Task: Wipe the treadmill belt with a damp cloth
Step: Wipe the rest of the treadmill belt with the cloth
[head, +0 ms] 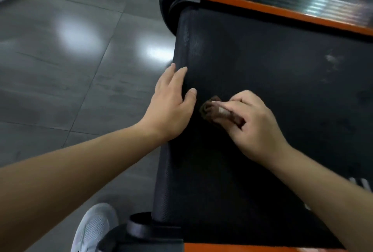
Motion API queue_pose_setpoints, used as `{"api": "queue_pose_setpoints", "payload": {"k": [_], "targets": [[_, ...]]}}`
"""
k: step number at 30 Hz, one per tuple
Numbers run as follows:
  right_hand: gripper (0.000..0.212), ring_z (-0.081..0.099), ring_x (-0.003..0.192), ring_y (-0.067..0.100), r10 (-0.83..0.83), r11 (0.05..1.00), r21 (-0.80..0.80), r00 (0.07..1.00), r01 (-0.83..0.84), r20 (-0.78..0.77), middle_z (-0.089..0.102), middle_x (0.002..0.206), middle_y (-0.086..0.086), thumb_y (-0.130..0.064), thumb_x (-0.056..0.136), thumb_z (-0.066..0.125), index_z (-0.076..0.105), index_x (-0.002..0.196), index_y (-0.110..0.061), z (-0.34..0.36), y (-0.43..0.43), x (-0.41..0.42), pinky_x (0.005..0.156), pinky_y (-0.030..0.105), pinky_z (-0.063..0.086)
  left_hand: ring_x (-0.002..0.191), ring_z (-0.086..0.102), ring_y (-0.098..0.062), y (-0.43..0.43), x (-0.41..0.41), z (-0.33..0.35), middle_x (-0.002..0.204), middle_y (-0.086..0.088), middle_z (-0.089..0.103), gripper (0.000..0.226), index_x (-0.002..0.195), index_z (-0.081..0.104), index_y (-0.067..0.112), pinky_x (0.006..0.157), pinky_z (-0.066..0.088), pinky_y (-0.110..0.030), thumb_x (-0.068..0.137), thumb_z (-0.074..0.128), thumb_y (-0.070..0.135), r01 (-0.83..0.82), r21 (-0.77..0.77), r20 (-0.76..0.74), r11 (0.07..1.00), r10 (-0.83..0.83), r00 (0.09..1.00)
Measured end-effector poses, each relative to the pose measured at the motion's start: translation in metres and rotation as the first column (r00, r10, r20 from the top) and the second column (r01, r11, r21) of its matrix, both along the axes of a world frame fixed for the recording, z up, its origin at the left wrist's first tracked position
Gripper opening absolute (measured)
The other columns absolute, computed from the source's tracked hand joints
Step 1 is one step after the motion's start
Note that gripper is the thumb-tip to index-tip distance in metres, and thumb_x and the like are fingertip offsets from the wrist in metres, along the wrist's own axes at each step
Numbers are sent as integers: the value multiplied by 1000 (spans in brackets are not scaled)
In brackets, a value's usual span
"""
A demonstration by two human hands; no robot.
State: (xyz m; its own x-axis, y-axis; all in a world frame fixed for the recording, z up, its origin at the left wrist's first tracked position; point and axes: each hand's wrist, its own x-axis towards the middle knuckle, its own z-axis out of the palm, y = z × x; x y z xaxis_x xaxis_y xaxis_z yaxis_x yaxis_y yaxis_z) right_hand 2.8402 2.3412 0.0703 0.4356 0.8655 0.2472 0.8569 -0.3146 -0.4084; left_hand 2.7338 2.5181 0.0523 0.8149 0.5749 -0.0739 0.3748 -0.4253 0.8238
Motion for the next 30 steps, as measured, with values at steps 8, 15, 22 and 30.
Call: {"api": "queue_pose_setpoints", "payload": {"k": [8,15,22,30], "targets": [[21,54,83,18,-412,910,78,909,408,53,55,91,3,-38,90,66,73,103,-23,-8,108,138,72,26,37,155,-18,-21,-21,52,1,170,-9,-12,68,162,12,20,127,-3,-46,104,22,55,69,300,-238,952,5,971],[22,59,90,23,-370,929,70,918,363,141,63,97,6,-40,92,62,73,103,-25,-2,145,201,72,29,38,155,-16,-30,-27,54,-7,169,-18,-12,80,162,6,16,126,0,-52,99,27,60,126,451,-298,883,16,955],[29,50,94,21,-194,981,34,970,191,146,53,105,9,-36,91,66,70,117,-23,-11,164,184,83,30,41,156,-15,-29,-27,54,-8,169,-18,-10,82,162,8,16,126,2,-52,95,24,61,109,473,-286,874,35,958],[25,52,93,22,-330,944,43,939,327,93,55,107,8,-38,92,64,69,111,-23,-6,174,182,79,29,38,156,-16,-26,-28,54,-8,171,-11,-1,70,162,20,27,125,-8,-53,99,25,57,205,570,-239,795,-78,968]]}}
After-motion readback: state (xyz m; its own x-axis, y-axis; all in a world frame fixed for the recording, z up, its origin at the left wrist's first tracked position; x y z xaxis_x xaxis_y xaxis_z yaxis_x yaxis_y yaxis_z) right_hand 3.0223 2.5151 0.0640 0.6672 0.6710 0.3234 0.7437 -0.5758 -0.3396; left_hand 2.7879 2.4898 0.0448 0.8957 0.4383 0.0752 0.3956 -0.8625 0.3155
